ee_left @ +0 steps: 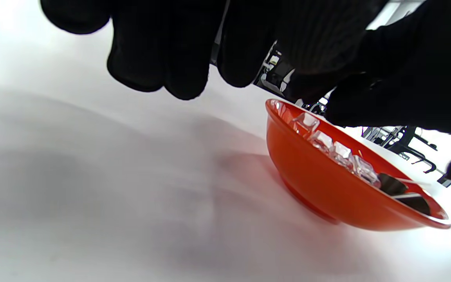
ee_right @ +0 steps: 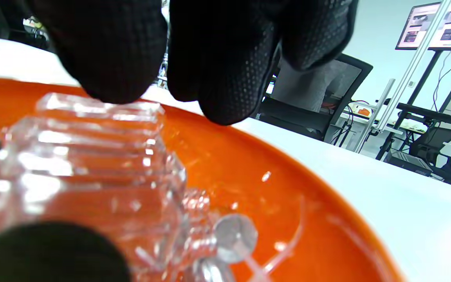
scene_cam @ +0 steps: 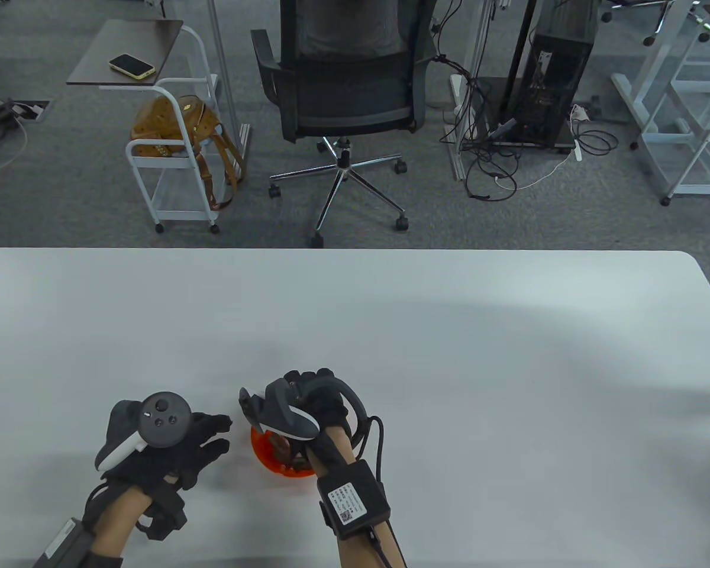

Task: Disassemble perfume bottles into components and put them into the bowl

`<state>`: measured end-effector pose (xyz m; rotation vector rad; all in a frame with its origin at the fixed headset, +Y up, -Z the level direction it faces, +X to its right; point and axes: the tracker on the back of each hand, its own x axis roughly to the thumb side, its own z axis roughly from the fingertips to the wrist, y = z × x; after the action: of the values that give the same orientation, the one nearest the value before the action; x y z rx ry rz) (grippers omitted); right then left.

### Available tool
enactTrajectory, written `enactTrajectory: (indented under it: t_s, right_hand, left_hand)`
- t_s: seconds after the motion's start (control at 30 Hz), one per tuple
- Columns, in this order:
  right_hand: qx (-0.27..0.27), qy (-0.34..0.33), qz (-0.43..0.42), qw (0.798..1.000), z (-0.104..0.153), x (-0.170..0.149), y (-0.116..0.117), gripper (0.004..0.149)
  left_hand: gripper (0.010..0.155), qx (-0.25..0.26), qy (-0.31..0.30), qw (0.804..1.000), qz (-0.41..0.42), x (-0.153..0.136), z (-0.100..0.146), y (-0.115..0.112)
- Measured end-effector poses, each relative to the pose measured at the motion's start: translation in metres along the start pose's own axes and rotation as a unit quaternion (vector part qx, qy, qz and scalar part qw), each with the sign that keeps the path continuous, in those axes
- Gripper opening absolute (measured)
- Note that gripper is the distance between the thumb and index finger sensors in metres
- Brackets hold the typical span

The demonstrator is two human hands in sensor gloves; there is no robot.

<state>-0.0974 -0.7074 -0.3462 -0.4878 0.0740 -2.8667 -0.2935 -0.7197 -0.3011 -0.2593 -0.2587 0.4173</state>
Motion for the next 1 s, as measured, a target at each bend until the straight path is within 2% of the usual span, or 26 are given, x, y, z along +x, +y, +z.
enactTrajectory:
  t_s: [0.13, 0.3, 0.4, 0.53, 0.73, 1.0]
  right_hand:
    - [-0.002, 0.033, -0.061, 0.998, 0.011, -0.028, -0.01, 0.056]
    - [-0.053, 0.08, -0.112, 0.989, 0.042, -0.068, -0.014, 0.06]
    - [-0.091, 0.099, -0.096, 0.986, 0.064, -0.085, -0.012, 0.064]
    - [-0.136, 0.122, -0.033, 0.983, 0.089, -0.104, -0.001, 0.066]
    - [-0.112, 0.132, 0.039, 0.984, 0.105, -0.124, 0.029, 0.068]
    - [-0.093, 0.163, 0.012, 0.982, 0.102, -0.135, 0.045, 0.071]
  left_hand:
    - [0.064, 0.048, -0.005, 0.999, -0.016, 0.003, 0.003, 0.005]
    - [0.066, 0.113, -0.011, 0.991, -0.067, 0.012, 0.011, 0.013]
    - [0.066, 0.138, -0.017, 0.985, -0.105, 0.018, 0.015, 0.012]
    - [0.066, 0.151, -0.025, 0.979, -0.137, 0.027, 0.018, 0.01]
    - [0.068, 0.157, -0.023, 0.975, -0.158, 0.03, 0.02, 0.009]
    - [0.067, 0.142, -0.008, 0.976, -0.163, 0.024, 0.015, 0.008]
